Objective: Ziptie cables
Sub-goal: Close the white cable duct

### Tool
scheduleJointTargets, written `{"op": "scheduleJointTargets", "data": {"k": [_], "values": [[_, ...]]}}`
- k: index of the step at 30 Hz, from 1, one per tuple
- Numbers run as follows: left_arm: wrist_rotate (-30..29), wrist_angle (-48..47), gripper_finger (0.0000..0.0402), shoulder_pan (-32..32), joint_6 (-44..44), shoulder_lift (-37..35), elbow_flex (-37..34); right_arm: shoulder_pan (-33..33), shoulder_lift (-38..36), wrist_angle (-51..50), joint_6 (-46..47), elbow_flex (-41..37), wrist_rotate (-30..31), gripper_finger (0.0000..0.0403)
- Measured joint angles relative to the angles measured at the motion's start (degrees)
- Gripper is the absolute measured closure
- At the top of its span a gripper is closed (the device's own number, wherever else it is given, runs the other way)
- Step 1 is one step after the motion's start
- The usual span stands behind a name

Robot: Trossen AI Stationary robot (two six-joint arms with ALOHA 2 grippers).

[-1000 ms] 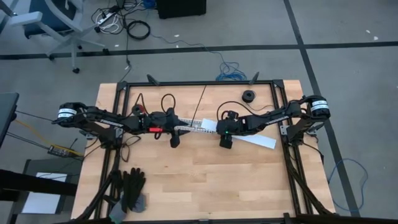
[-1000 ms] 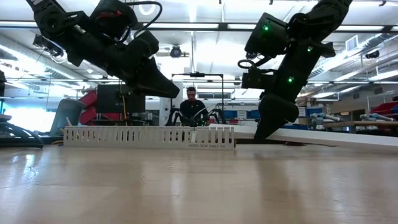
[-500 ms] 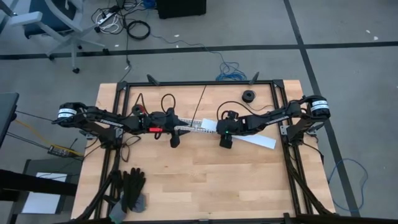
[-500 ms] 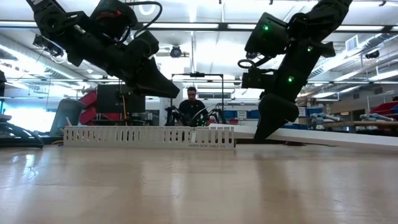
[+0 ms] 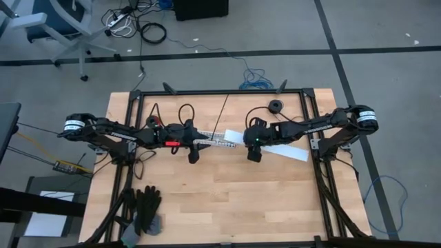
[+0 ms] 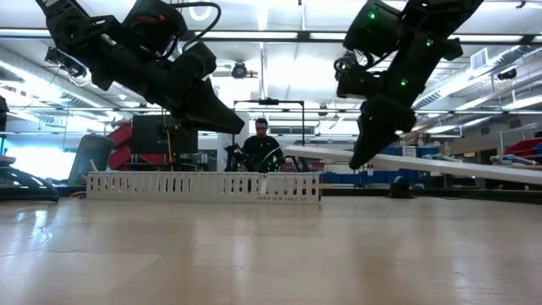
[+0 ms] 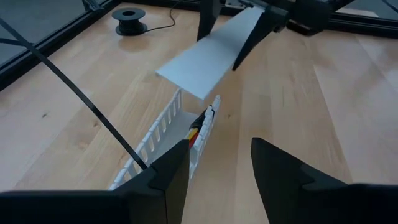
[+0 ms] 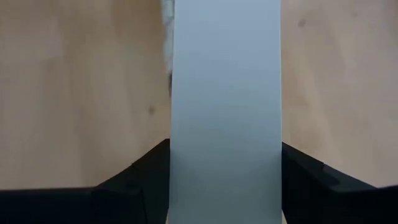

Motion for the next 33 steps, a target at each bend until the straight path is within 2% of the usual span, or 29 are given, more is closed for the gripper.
{"op": "scheduleJointTargets", "data": {"k": [10,18,23,33], "values": [[0.00,0.02,0.0254,0.00,-0.04,0.00,0.00,-4.14,-0.21,-1.56,-8.85,0.00,-10.84,0.0189],[0.00,0.07,0.0254,0.00,-0.06,0.00,0.00,-10.20,-0.18,-1.56,-8.48,0.00,-18.42,0.0180],[-0.01,0.07,0.0254,0.00,-0.06,0.00,0.00,-12.21,-0.12,-1.97,-8.46,0.00,-23.21,0.0187],[0.00,1.16,0.0254,0.00,-0.09,0.00,0.00,-12.26,0.27,-4.19,-6.72,0.00,-23.68,0.0176]]}}
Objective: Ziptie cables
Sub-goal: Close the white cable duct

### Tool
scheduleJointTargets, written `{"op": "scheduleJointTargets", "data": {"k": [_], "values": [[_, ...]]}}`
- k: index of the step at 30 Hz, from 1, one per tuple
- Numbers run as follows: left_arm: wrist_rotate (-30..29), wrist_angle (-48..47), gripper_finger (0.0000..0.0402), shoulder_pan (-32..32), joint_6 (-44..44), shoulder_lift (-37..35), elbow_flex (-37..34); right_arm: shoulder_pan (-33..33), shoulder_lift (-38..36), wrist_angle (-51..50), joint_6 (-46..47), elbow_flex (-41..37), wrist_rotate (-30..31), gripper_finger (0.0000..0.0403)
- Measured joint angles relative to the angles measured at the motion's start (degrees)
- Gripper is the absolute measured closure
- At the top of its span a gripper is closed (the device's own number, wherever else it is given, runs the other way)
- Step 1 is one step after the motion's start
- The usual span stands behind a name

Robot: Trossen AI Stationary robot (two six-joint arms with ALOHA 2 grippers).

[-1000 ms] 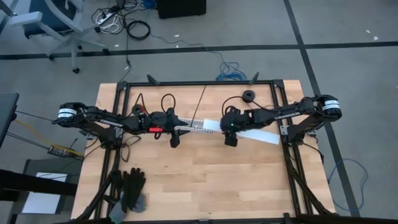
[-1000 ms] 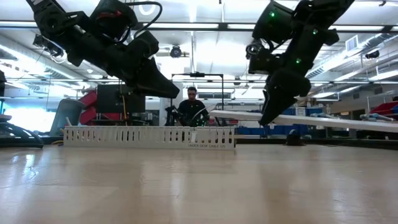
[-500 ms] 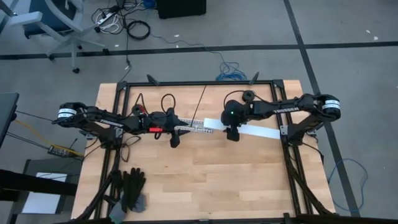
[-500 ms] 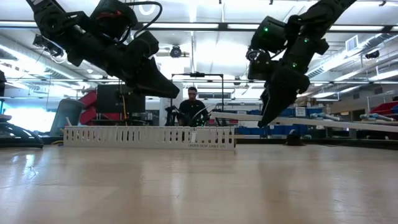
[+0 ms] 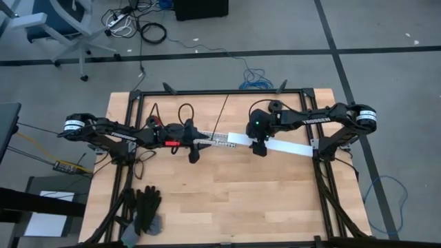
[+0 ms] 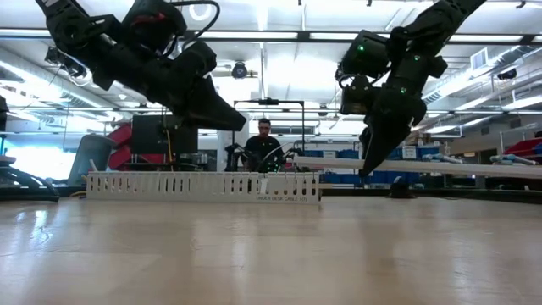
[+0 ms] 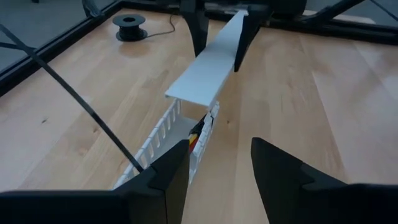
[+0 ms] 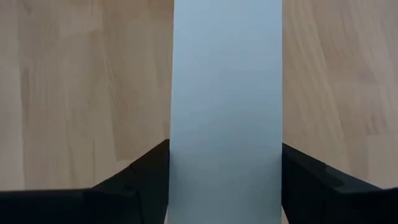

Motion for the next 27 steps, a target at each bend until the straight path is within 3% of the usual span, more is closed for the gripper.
{"op": "scheduleJointTargets", "data": {"k": [7,14,27], "values": [[0.58,1.95,0.0254,0.00,3.06,-0.04,0.02,1.23,0.00,-0.33,0.17,0.00,0.61,0.0184],[0.96,-2.70,0.0254,0.92,5.77,1.90,0.91,2.04,0.02,-0.31,0.18,0.00,2.33,0.0176],[3.80,-19.24,0.0254,3.41,13.35,9.69,17.04,2.04,0.09,-0.96,0.40,0.00,2.42,0.0179]]}}
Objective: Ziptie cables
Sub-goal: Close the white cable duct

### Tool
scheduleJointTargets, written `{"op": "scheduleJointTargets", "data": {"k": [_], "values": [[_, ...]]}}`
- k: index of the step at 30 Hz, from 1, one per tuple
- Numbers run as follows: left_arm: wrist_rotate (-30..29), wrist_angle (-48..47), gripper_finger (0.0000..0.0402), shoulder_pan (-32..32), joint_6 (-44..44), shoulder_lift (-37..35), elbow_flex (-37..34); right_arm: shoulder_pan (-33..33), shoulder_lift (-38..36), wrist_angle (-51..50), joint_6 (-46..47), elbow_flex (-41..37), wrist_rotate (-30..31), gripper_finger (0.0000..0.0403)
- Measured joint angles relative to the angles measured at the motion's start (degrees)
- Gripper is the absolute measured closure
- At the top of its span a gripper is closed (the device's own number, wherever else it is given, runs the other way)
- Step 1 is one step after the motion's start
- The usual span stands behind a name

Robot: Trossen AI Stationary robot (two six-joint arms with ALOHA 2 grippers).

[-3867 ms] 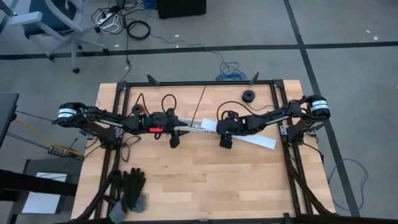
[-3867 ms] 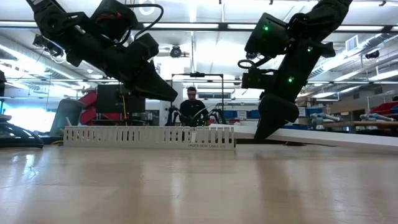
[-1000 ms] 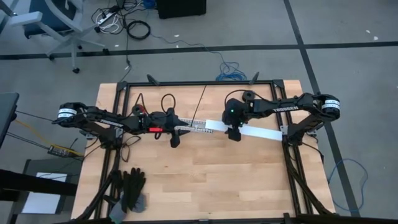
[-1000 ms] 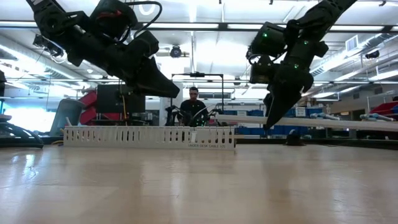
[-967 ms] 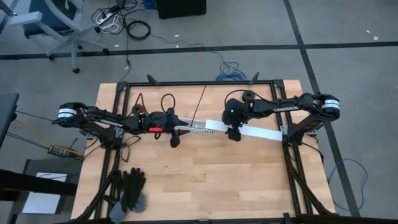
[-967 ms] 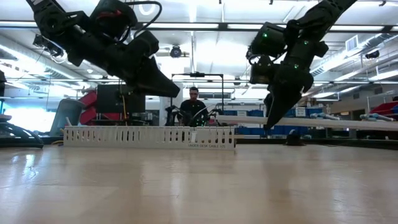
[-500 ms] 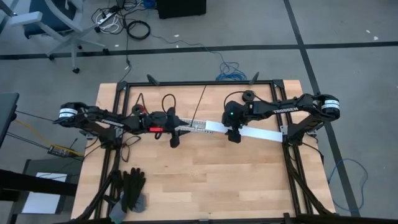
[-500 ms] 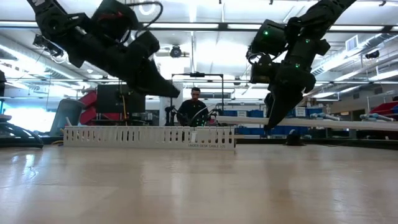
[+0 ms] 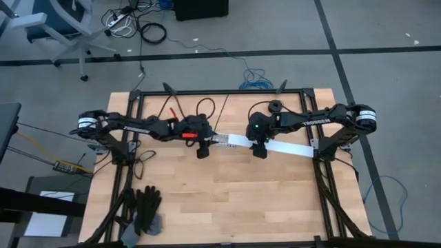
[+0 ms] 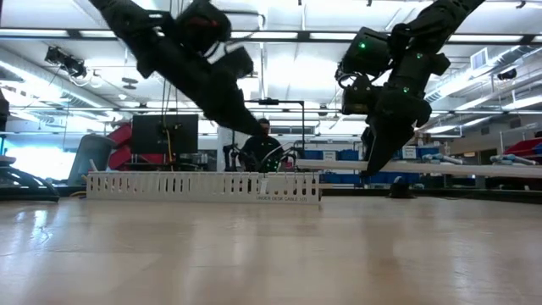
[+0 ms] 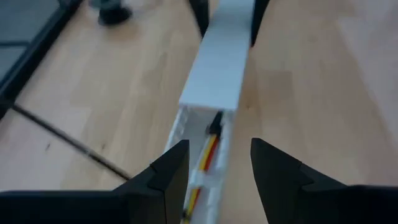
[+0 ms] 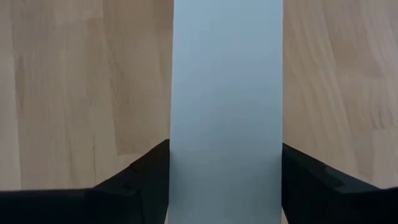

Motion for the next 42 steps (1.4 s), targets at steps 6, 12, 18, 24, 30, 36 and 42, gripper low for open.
{"op": "scheduleJointTargets", "data": {"k": [6,12,18,24,30,36,42], "values": [[2.43,-1.03,0.0254,0.76,4.97,3.46,1.58,-0.02,0.02,-0.79,0.02,-0.02,1.08,0.0182],[3.30,1.11,0.0254,0.87,7.32,6.70,1.52,0.00,0.00,-0.96,0.02,-0.04,1.03,0.0181],[5.04,4.42,0.0254,0.87,7.90,8.69,1.51,0.00,0.00,-1.00,0.07,-0.04,1.00,0.0180],[5.20,5.71,0.0254,0.87,7.41,8.66,1.56,0.00,0.00,-1.00,0.11,-0.04,0.85,0.0180],[4.77,5.83,0.0254,0.85,5.10,8.59,1.80,0.00,0.00,-0.98,0.13,-0.04,0.75,0.0183],[4.72,3.97,0.0254,0.83,2.91,8.59,1.80,0.39,0.00,-0.22,0.14,-0.04,0.76,0.0179],[4.72,3.50,0.0254,0.83,1.25,8.59,1.80,0.72,0.00,0.52,0.09,-0.04,1.20,0.0174]]}}
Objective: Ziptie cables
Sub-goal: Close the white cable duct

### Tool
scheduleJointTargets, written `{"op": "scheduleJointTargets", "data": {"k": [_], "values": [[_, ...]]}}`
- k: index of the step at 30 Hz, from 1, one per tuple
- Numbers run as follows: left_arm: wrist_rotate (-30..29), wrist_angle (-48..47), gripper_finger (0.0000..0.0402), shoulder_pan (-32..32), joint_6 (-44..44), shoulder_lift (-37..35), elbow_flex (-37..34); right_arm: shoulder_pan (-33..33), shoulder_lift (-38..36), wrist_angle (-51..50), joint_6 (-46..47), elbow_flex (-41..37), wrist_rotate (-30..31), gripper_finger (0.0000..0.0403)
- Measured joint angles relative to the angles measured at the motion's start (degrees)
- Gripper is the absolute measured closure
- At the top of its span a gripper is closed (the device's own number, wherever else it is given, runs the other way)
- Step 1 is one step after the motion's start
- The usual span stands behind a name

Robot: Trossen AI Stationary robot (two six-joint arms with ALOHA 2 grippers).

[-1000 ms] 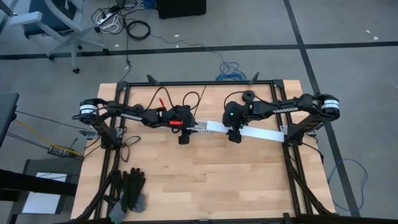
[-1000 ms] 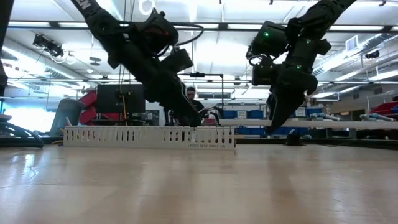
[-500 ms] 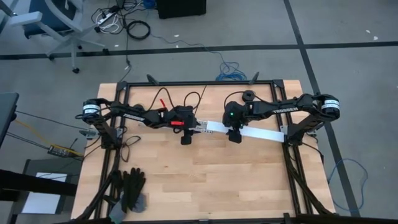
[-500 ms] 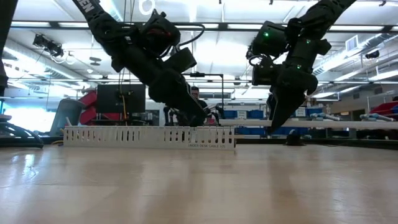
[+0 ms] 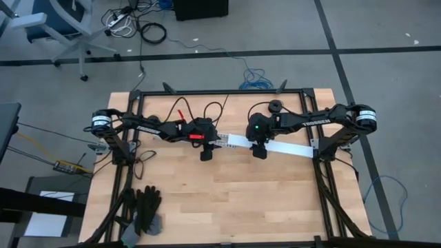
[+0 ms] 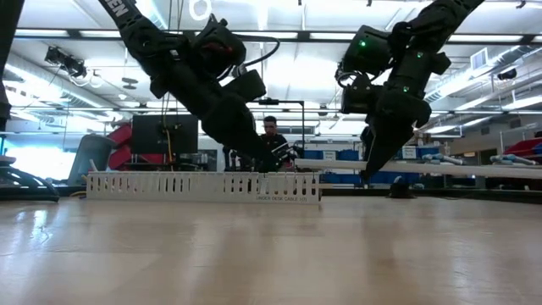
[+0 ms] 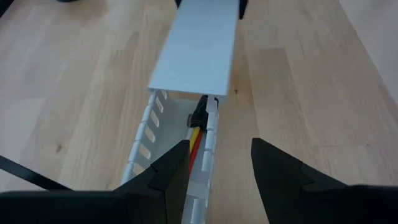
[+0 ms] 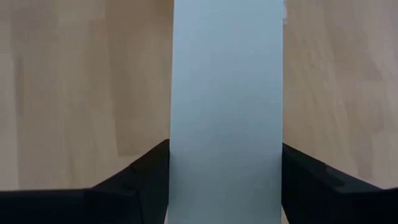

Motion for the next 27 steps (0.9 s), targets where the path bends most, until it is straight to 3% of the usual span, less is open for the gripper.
{"op": "scheduleJointTargets", "data": {"k": [16,27], "values": [[0.02,0.04,0.0254,0.00,-1.18,-0.02,0.00,-0.02,0.00,1.05,-0.09,-0.02,-0.52,0.0171],[0.02,0.05,0.0254,0.00,-1.38,-0.02,0.00,0.09,-0.02,2.21,-0.08,-0.02,-0.89,0.0145]]}}
